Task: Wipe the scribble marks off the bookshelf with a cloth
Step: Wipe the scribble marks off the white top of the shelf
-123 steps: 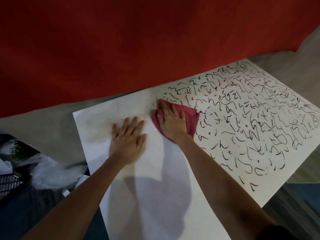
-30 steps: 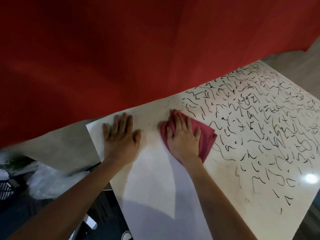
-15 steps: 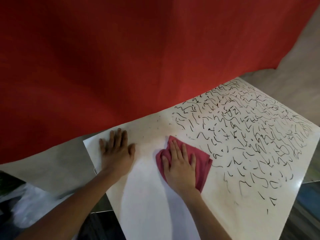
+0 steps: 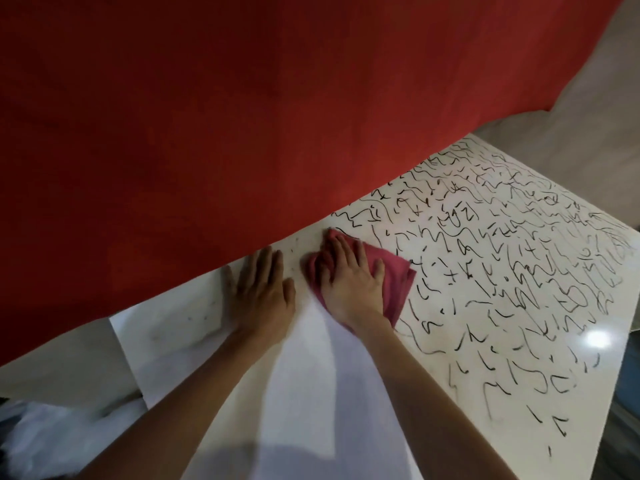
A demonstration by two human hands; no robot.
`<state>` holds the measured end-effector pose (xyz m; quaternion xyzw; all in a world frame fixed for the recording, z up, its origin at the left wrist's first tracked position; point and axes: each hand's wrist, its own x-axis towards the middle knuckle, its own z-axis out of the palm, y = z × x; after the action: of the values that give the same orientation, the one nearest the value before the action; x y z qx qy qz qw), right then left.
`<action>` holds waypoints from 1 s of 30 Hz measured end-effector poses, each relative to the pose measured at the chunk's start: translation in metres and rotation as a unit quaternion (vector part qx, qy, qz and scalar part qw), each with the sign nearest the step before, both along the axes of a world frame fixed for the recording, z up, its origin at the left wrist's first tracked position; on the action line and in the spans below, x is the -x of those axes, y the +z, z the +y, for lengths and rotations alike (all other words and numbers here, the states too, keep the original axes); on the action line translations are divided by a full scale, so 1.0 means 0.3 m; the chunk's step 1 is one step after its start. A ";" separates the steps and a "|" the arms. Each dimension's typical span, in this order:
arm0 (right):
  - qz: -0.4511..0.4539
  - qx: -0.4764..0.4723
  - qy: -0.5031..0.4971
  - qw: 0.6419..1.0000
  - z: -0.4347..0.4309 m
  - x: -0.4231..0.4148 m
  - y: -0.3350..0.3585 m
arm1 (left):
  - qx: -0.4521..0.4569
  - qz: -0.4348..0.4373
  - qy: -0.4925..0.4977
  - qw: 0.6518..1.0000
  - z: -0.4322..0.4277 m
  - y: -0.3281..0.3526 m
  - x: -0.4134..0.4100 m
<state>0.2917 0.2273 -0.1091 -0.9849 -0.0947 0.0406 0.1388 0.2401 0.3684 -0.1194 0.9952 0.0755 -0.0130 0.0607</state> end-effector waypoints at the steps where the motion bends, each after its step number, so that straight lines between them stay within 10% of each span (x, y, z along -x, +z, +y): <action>1: 0.003 0.004 -0.006 1.000 0.003 -0.066 0.001 | 0.003 -0.016 -0.001 1.000 0.004 -0.006 -0.005; 15: -0.092 0.005 0.057 0.994 -0.011 0.264 -0.005 | -0.020 0.025 -0.007 0.999 -0.005 0.012 -0.007; 25: 0.041 -0.015 -0.001 0.999 0.040 -0.144 0.027 | -0.004 -0.029 -0.066 0.997 0.057 0.054 0.058; 30: -0.043 0.005 0.169 0.985 0.106 0.151 0.009 | -0.015 -0.015 -0.025 0.999 0.217 0.014 0.167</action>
<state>0.2464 0.2590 -0.1065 -0.9564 -0.2652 0.0217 0.1205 0.1900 0.4336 -0.1151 0.9977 0.0496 0.0013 0.0466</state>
